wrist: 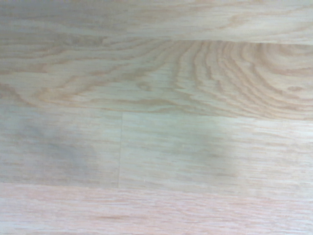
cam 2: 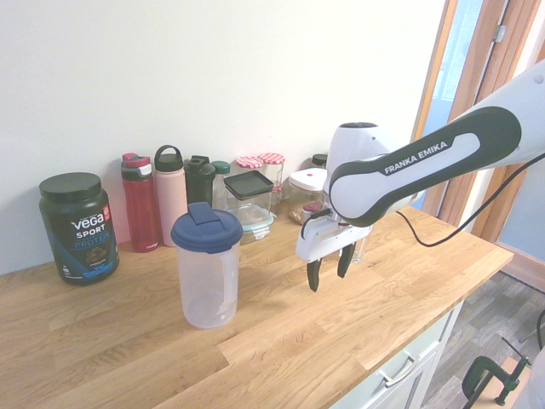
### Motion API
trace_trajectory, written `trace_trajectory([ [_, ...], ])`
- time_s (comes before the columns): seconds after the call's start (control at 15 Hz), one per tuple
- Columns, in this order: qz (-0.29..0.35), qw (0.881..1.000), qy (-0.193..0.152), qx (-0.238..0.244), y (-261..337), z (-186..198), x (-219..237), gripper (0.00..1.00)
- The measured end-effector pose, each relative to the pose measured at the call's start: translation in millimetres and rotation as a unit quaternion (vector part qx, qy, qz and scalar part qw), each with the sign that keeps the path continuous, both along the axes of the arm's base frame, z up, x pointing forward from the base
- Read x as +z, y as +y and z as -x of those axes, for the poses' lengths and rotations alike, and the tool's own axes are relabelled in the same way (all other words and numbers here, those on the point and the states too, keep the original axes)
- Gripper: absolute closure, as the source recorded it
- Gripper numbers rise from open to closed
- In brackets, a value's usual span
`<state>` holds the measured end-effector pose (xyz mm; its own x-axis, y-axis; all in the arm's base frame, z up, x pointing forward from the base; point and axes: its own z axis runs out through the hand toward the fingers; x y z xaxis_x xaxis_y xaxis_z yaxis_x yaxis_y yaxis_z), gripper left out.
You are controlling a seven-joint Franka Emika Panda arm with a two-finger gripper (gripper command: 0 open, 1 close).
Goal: Pour me some water
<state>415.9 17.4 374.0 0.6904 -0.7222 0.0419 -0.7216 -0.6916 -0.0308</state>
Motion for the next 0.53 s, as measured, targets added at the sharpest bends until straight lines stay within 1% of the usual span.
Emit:
trace_trajectory([
  [0.13, 0.000, 1.000, 0.003, -0.008, 0, 0, -1, 0.00],
  [0.27, 0.000, 1.000, 0.003, -0.029, 1, 3, 7, 0.00],
  [0.33, 0.002, 0.999, 0.000, -0.035, 4, 8, 18, 0.00],
  [0.53, 0.010, 0.999, -0.008, -0.032, 29, 38, 62, 0.00],
])
